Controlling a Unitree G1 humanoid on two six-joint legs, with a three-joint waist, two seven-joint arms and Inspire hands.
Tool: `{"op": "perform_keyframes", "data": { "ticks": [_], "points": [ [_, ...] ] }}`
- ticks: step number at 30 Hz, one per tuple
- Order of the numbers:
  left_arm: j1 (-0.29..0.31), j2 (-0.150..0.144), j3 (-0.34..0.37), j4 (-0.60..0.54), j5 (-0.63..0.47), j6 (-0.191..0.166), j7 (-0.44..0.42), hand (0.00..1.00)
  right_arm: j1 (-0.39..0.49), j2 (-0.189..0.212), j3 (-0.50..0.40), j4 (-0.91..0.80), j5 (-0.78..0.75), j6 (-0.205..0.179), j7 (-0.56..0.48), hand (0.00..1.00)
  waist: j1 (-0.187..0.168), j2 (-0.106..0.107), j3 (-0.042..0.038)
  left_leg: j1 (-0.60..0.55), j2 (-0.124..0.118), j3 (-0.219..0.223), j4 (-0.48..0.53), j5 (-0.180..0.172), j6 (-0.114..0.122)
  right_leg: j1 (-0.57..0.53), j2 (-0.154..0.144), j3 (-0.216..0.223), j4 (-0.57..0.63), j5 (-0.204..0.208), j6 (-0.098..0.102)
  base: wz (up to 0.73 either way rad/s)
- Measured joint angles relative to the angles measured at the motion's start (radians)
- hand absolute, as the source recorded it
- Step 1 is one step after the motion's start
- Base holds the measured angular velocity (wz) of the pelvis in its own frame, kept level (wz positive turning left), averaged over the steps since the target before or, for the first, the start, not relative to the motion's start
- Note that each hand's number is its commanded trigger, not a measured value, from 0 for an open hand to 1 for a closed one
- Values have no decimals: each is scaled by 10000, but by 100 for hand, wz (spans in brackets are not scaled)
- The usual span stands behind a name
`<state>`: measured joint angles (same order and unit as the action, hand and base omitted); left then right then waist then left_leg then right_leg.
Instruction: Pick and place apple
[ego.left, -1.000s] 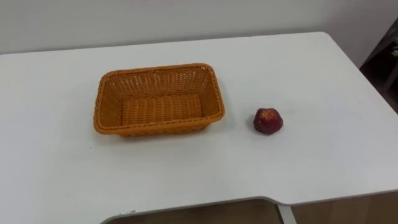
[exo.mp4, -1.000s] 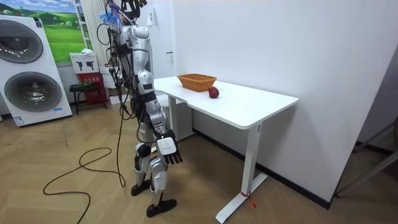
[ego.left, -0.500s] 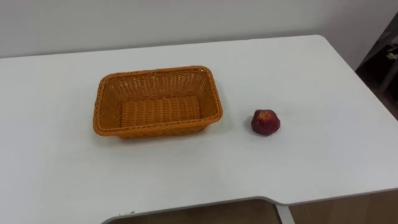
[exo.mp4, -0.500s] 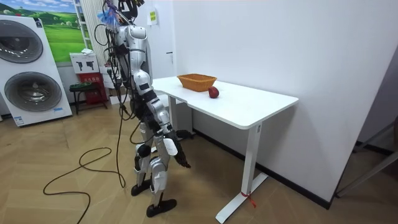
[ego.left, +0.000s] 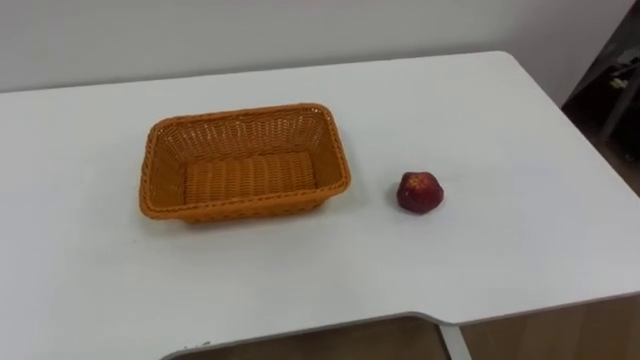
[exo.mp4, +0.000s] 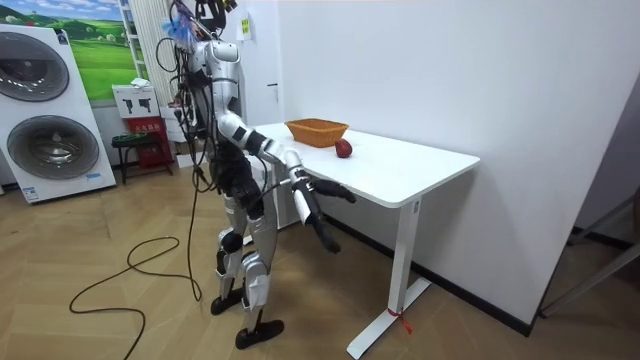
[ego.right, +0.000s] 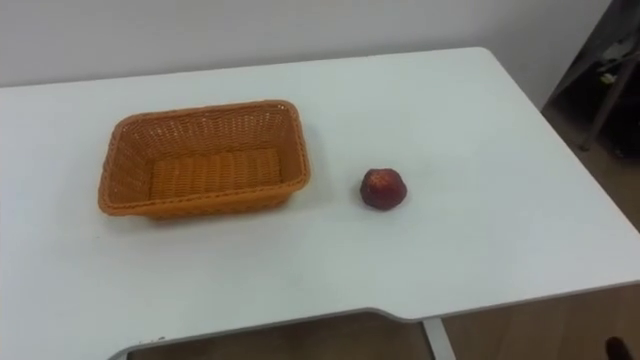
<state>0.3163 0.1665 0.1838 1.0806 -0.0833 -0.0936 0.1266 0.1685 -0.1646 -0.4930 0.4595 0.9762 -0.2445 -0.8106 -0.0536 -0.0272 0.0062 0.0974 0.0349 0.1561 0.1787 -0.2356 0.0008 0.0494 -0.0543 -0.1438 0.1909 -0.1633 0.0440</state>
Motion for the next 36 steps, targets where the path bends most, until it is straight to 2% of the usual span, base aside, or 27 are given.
{"op": "perform_keyframes", "data": {
  "ticks": [2,7,9,10,11,14,19,25,31,36],
  "points": [
    [-22,0,-15,3,191,1,-2,0,-66,-19,12,-939,-2154,-119,-980,0,24,-12,14,-16,-3,-6,-2,0,0,-1,3,10,-24,-6,9,0],
    [-224,-2,-71,-2,590,-2,-58,0,-419,-180,99,-2372,-5918,-459,-2198,0,120,-79,21,-48,-10,-69,-12,1,-1,-3,1,-32,-52,-15,23,4],
    [-301,15,-125,-3,656,-5,-90,0,-401,-379,423,-2803,-6846,-543,-2347,0,195,-80,4,-44,-9,-67,-13,1,-1,-19,1,-19,-46,-15,23,-3],
    [-355,22,-145,-1,661,-6,-105,0,-348,-460,619,-3024,-7404,-585,-2354,0,309,-75,-36,-43,-5,-44,-47,1,-1,-56,12,28,-39,-15,23,-11],
    [-356,21,-204,18,677,-5,-128,0,-282,-496,927,-3393,-7869,-586,-2352,0,397,-90,-72,-48,3,23,-92,4,-4,-136,27,77,-8,-14,21,-13],
    [-368,31,-414,41,801,7,-296,0,-241,-502,1612,-3900,-8966,-607,-2016,0,463,-89,-98,-56,6,36,-77,4,-4,-141,24,72,-12,-6,12,-3],
    [-450,30,-688,35,875,1,-286,0,-223,-512,2640,-4044,-9080,-614,-948,0,639,-25,-94,-56,10,12,-79,4,-4,-101,23,43,-26,-5,11,1],
    [-592,33,-708,-9,1008,0,-318,0,-223,-513,3257,-3938,-9081,-603,487,0,635,135,-20,-52,13,-44,-63,7,-8,-67,24,35,-35,-6,11,2],
    [-734,67,-710,-8,1002,-20,-539,0,-183,-545,3720,-3772,-9074,-600,1554,0,666,17,43,5,12,-38,-64,7,-7,-11,24,35,-41,-6,11,0],
    [-852,72,-714,-3,1005,-184,-731,0,-182,-623,3980,-3420,-9073,-599,2310,0,815,-32,41,14,13,-39,-62,7,-7,3,24,32,-49,-5,10,0]
  ]
}}
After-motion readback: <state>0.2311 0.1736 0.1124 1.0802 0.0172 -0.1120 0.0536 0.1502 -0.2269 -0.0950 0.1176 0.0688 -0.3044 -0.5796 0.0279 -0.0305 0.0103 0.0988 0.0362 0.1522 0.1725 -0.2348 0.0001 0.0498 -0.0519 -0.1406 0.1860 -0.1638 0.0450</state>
